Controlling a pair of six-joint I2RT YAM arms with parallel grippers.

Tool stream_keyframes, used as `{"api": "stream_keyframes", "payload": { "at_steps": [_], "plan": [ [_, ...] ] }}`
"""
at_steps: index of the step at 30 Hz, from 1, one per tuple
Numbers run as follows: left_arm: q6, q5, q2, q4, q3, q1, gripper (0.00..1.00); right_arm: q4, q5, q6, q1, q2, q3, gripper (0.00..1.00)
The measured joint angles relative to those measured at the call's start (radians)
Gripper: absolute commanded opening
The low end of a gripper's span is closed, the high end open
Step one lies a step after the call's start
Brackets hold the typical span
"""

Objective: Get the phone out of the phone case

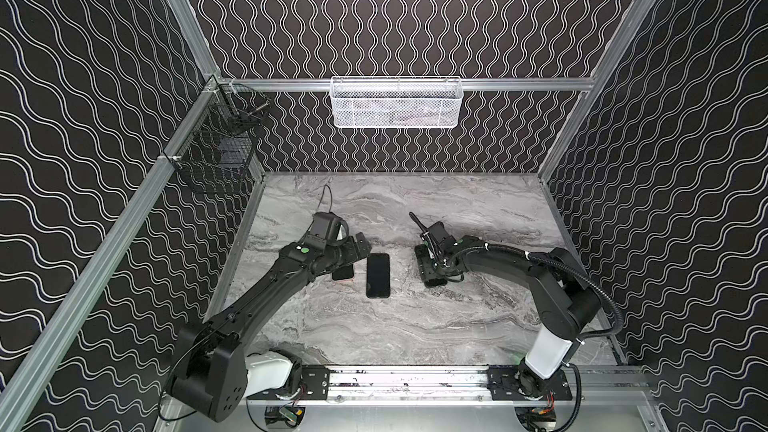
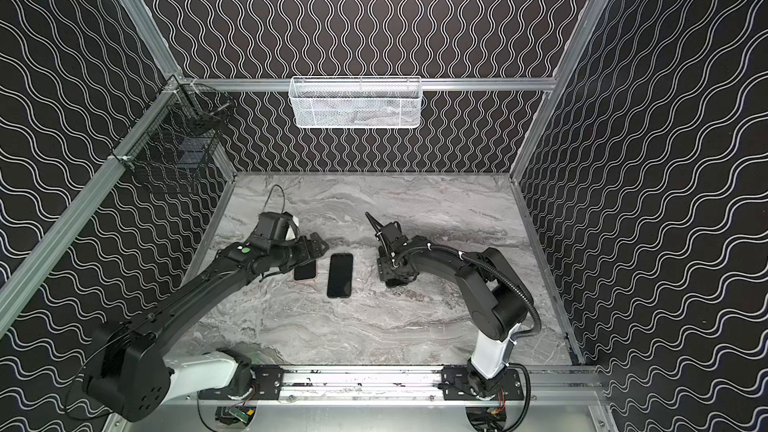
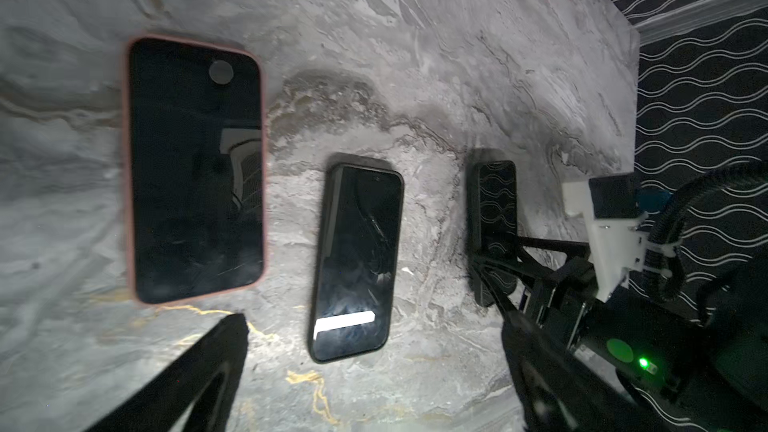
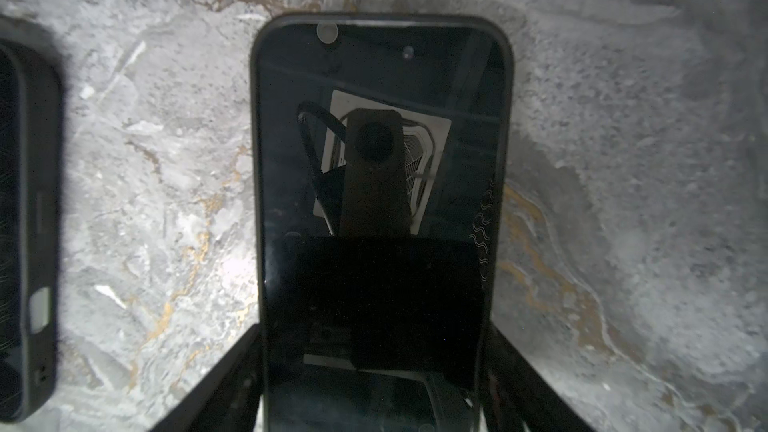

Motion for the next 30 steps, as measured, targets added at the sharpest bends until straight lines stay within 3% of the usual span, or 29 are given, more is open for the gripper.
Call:
{"api": "stream_keyframes", "payload": {
  "at_steps": [18, 26, 30],
  "plan": [
    [-0.095, 0.102, 0.280, 0.327, 0.041, -0.199, 0.95, 0.002, -0.165, 0.020, -0.001, -0.208, -0.050, 0.67],
    [-0.150, 0.131, 0.369, 0.454, 0.070, -0.233, 0.76, 0.002, -0.211, 0.031, 0.000, -0.259, -0.068, 0.67],
    [-0.175, 0.141, 0.407, 0.498, 0.089, -0.247, 0.73, 0.001, -0.229, 0.034, 0.001, -0.272, -0.069, 0.66]
  ]
}}
